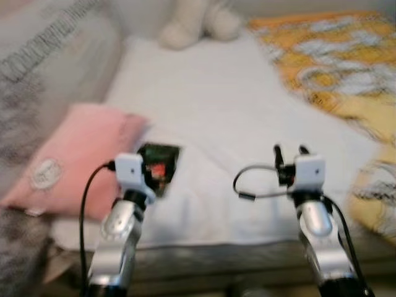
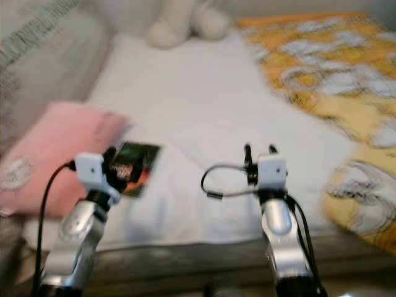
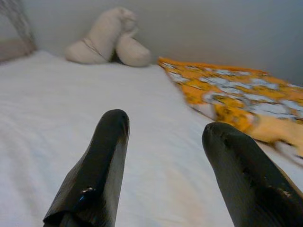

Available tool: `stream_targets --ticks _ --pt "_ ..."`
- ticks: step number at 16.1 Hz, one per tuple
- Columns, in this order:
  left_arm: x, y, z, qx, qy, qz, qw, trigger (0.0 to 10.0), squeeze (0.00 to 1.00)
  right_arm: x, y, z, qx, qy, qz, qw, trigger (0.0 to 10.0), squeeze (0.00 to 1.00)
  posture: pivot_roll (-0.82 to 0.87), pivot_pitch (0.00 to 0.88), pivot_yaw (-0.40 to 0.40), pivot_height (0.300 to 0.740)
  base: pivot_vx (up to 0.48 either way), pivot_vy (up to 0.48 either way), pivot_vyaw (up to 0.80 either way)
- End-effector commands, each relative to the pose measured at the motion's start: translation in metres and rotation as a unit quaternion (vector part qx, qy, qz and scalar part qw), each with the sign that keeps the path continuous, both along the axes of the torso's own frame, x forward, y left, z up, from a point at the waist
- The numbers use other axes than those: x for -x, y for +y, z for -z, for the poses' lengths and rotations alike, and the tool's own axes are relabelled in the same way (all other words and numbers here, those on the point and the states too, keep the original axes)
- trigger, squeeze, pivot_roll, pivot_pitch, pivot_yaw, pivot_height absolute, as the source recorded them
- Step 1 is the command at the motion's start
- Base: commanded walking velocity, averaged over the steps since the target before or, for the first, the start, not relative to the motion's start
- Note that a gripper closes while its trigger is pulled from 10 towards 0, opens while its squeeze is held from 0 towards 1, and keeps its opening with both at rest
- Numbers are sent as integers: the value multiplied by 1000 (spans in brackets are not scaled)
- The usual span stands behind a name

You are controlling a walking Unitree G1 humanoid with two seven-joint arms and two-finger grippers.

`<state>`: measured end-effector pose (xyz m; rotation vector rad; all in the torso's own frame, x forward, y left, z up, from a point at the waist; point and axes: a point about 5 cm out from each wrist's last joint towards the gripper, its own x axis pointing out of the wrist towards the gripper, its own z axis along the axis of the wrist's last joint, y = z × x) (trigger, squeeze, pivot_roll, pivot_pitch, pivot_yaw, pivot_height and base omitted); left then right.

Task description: Clean up the room

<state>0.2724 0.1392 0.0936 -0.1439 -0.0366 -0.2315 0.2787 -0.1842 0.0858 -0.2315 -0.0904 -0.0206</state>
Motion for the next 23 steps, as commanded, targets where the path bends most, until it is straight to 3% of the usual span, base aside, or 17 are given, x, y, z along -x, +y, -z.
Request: stream_targets --ticks 1,17,20,23 --pt "-3 3 -2 -2 -2 -8 1000 10000 0 -8 5 -7 3 -10 -10 1000 10000 0 -194 0 156 740 0 -480 0" --pt "-8 2 -2 0 4 -22 1000 10000 0 -18 15 -9 7 4 -41 999 10000 0 -196 0 160 740 0 -475 0" --pt "-10 7 -2 -1 6 -30 1000 10000 0 -15 18 -7 13 5 -51 999 10000 0 -194 0 156 740 0 -471 -598" --pt "-13 13 0 -9 13 -45 999 10000 0 -16 18 -5 10 9 -51 999 10000 0 -191 0 156 740 0 0 -615"
